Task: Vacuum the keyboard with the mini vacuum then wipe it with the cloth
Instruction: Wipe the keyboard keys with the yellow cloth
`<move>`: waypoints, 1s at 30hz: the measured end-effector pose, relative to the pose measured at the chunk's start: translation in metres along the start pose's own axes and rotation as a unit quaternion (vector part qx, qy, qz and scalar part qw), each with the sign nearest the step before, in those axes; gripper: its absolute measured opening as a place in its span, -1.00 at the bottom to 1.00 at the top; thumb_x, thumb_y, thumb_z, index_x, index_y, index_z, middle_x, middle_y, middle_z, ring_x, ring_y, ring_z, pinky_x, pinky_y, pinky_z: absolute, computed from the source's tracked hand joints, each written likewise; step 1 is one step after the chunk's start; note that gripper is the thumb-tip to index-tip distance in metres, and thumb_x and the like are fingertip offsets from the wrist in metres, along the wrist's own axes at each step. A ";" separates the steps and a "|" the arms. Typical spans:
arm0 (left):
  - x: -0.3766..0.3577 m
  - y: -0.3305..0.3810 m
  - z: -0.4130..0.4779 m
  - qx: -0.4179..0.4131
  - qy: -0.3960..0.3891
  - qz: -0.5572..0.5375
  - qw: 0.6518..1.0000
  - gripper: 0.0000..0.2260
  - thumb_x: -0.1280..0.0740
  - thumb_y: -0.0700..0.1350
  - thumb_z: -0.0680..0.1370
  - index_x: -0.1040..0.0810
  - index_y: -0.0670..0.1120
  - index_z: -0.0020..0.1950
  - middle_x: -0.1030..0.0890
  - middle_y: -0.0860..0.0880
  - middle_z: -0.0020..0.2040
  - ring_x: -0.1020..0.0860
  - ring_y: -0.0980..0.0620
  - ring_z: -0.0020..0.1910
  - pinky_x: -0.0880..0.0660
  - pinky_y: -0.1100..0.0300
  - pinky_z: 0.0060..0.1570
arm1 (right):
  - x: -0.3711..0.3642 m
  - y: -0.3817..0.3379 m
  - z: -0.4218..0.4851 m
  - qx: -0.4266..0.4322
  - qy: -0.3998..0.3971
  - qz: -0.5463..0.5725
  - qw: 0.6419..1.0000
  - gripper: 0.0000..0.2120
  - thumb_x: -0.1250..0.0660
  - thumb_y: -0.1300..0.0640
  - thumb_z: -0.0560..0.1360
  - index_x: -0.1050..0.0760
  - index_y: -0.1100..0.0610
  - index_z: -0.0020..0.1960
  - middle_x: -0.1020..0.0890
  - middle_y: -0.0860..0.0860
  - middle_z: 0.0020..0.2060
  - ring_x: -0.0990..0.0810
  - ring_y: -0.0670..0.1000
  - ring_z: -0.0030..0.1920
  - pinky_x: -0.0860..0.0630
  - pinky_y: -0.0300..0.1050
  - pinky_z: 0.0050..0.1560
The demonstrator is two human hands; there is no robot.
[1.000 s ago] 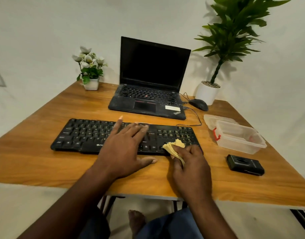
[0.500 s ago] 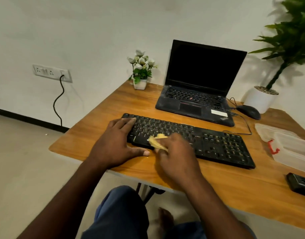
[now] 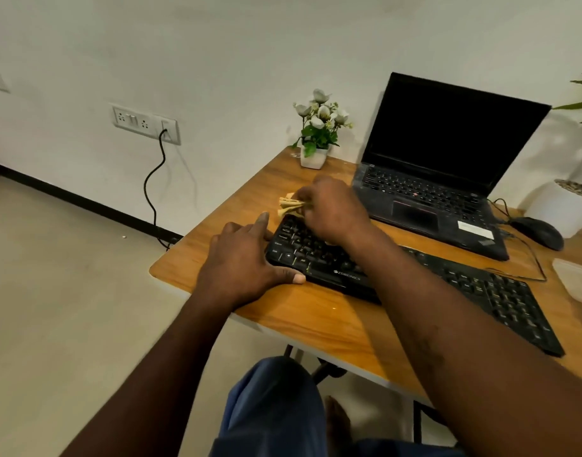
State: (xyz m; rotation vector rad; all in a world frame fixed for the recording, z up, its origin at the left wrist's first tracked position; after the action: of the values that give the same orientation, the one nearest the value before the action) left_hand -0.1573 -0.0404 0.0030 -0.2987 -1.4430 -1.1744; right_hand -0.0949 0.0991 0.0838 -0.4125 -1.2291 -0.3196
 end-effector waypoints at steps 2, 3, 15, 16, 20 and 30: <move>0.000 -0.003 0.000 0.008 0.006 -0.012 1.000 0.17 -0.43 0.54 0.26 -0.06 0.01 0.68 -0.56 0.16 0.39 -0.31 -0.04 0.45 -0.33 -0.16 0.41 | -0.012 -0.016 0.013 0.029 -0.042 -0.054 0.997 -0.66 -0.37 0.14 0.56 -0.62 -0.04 0.32 -0.55 0.04 0.15 -0.55 0.16 0.20 -0.56 0.01 0.07; 0.000 -0.003 0.000 0.010 0.007 -0.014 1.000 0.17 -0.43 0.54 0.27 -0.05 0.01 0.69 -0.55 0.17 0.39 -0.31 -0.04 0.46 -0.32 -0.15 0.42 | -0.018 -0.021 0.014 0.036 -0.061 -0.077 0.994 -0.66 -0.37 0.13 0.56 -0.63 -0.03 0.32 -0.55 0.05 0.17 -0.55 0.16 0.21 -0.53 -0.01 0.04; 0.003 -0.004 -0.001 0.017 0.020 -0.025 0.999 0.10 -0.49 0.39 0.37 0.02 0.02 0.70 -0.50 -0.08 0.44 -0.31 -0.11 0.46 -0.29 -0.13 0.40 | -0.015 -0.044 -0.028 0.112 -0.177 0.091 0.974 -0.77 -0.42 0.10 0.55 -0.68 -0.08 0.18 -0.56 -0.13 -0.03 -0.57 -0.02 0.01 -0.58 0.07 0.03; 0.002 -0.003 -0.001 0.019 0.020 -0.021 0.999 0.11 -0.47 0.43 0.35 0.02 0.03 0.70 -0.48 -0.08 0.46 -0.31 -0.11 0.47 -0.28 -0.13 0.41 | -0.010 -0.033 -0.020 0.086 -0.140 0.095 0.982 -0.78 -0.43 0.09 0.55 -0.69 -0.06 0.18 -0.57 -0.12 -0.03 -0.57 0.00 0.03 -0.58 0.06 0.05; -0.001 -0.004 0.000 0.012 0.022 -0.008 1.000 0.13 -0.44 0.49 0.32 0.00 0.04 0.69 -0.50 0.01 0.46 -0.32 -0.08 0.47 -0.29 -0.14 0.41 | -0.018 -0.018 -0.014 0.077 -0.090 -0.023 0.993 -0.68 -0.40 0.09 0.56 -0.63 -0.06 0.30 -0.56 -0.02 0.10 -0.57 0.09 0.12 -0.57 0.05 0.05; -0.009 -0.005 0.010 -0.014 -0.040 -0.011 0.999 0.20 -0.41 0.59 0.21 -0.03 0.10 0.68 -0.42 0.14 0.51 -0.25 -0.03 0.50 -0.22 -0.18 0.43 | 0.010 0.031 -0.017 0.025 -0.169 0.228 0.959 -0.81 -0.47 0.15 0.55 -0.68 -0.11 0.08 -0.69 -0.20 -0.02 -0.62 -0.11 0.02 -0.47 -0.10 0.08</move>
State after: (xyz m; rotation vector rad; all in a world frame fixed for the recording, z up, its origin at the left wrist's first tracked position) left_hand -0.1647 -0.0311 -0.0048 -0.3527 -1.5043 -1.2130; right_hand -0.0641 0.1186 0.0844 -0.7119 -1.4267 0.1856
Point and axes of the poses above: each hand's wrist, its own z-axis towards the middle knuckle, its own x-axis out of the back of the hand, y = z × x, the point moved 7 cm from there along z, towards the middle knuckle
